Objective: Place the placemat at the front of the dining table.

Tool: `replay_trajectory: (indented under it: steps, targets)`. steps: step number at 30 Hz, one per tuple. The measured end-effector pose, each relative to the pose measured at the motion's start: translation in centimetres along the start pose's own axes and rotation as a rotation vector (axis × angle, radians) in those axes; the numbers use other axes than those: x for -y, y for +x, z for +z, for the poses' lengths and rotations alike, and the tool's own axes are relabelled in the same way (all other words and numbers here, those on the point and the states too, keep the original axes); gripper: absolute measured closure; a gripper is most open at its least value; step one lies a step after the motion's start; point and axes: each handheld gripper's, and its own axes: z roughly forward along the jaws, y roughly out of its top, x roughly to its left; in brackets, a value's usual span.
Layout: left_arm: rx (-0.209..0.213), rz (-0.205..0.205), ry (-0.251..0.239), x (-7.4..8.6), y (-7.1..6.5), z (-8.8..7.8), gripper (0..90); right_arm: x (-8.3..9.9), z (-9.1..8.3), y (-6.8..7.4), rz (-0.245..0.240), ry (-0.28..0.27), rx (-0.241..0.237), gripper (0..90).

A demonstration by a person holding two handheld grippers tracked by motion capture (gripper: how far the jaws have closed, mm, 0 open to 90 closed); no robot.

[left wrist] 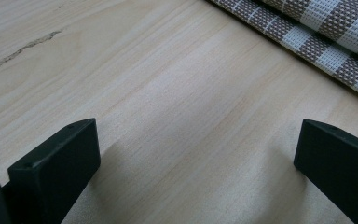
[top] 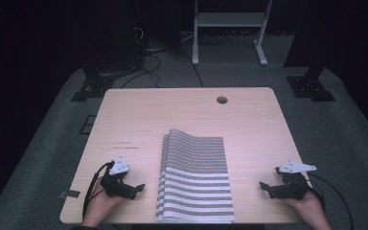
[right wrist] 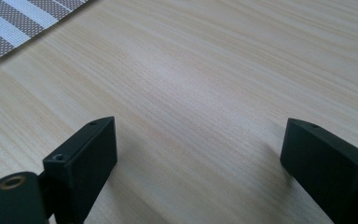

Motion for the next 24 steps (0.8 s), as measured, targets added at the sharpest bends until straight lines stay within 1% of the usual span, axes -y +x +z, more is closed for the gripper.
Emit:
replay_trajectory:
  steps: [9, 12, 16, 19, 20, 24]
  targets:
    - [-0.002, -0.001, 0.0, 0.1, -0.1, -0.1, 0.0, -0.2, 0.0, -0.1, -0.005, 0.008, -0.005, 9.6]
    - [-0.001, -0.001, 0.0, 0.1, -0.1, -0.2, 0.0, -0.4, 0.0, -0.1, -0.006, 0.014, -0.024, 12.6]
    - [-0.001, -0.002, 0.0, 0.2, -0.2, -0.2, 0.0, -0.8, -0.3, 0.3, -0.018, -0.021, -0.034, 13.8]
    - [0.0, -0.002, -0.001, 0.2, -0.2, -0.2, 0.0, -1.1, -0.5, 0.6, -0.009, -0.03, -0.05, 14.2]
    - [0.001, 0.0, 0.0, 0.2, -0.2, -0.2, 0.0, -1.3, -0.5, 0.8, -0.007, -0.034, -0.057, 16.1]
    - [0.0, 0.0, 0.0, 0.2, -0.2, -0.2, 0.0, -1.4, -0.6, 0.9, 0.009, -0.036, -0.068, 17.0]
